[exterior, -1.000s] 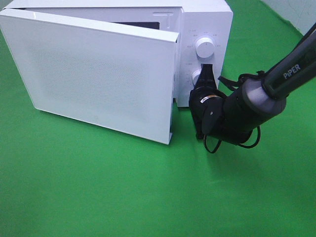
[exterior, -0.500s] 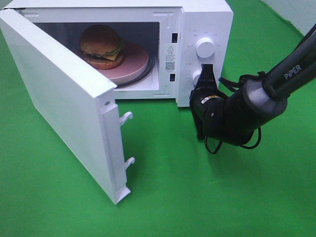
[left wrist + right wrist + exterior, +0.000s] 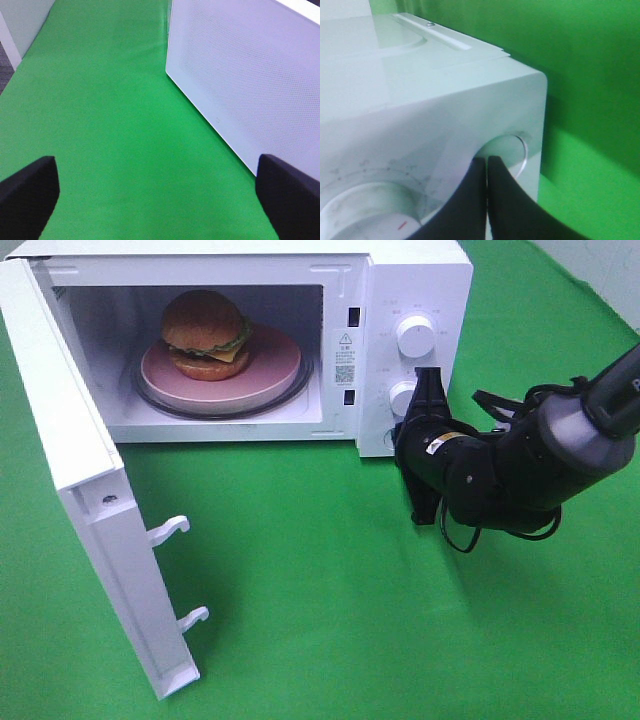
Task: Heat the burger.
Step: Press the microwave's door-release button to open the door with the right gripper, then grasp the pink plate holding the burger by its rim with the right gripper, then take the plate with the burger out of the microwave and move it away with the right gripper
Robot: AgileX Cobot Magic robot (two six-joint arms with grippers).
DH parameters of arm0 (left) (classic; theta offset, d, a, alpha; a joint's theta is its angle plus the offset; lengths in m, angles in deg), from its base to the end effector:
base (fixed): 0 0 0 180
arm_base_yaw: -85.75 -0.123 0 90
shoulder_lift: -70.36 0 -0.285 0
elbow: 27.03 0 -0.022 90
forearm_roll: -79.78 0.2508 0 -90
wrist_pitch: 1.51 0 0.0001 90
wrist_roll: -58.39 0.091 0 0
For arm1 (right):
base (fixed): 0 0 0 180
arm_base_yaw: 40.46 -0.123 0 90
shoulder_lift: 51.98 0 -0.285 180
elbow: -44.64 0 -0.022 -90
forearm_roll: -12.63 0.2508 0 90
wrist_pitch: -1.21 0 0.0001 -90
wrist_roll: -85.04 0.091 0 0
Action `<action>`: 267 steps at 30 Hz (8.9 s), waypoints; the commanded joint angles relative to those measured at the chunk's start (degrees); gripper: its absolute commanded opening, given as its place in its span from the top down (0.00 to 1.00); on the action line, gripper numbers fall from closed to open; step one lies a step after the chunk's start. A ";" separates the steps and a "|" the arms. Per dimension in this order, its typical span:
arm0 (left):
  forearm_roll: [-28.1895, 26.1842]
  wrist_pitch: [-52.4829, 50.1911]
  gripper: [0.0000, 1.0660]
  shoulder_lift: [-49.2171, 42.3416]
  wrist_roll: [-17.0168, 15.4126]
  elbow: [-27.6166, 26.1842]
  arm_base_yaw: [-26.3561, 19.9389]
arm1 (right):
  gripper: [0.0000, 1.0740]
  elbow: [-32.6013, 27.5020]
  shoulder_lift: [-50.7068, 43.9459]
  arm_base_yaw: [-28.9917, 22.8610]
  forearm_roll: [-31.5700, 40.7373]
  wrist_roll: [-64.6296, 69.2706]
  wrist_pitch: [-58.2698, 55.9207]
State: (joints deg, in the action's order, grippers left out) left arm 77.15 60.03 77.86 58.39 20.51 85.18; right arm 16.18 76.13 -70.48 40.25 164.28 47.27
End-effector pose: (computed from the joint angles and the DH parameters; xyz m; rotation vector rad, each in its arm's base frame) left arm -0.0083 -0.0038 0.2812 -0.0070 2.0342 -0.0485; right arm 0.3391 0.1609 0.0909 1.4062 1.6200 1.0943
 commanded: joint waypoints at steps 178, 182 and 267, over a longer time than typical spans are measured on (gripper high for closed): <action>-0.40 -0.34 0.06 -0.29 0.00 0.17 0.29 | 1.00 69.10 20.40 -8.88 -39.08 -133.56 -77.01; -0.40 -0.34 0.06 -0.29 0.00 0.17 0.29 | 1.00 69.04 19.77 -8.94 -39.08 -133.79 -78.44; -0.40 -0.34 0.06 -0.29 0.00 0.17 0.29 | 1.00 -13.18 -49.68 -9.63 -59.19 -125.48 -60.39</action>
State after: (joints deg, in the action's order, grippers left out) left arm 77.15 60.03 77.86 58.39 20.51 85.18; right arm 2.48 28.00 -80.39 -16.76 37.77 -15.87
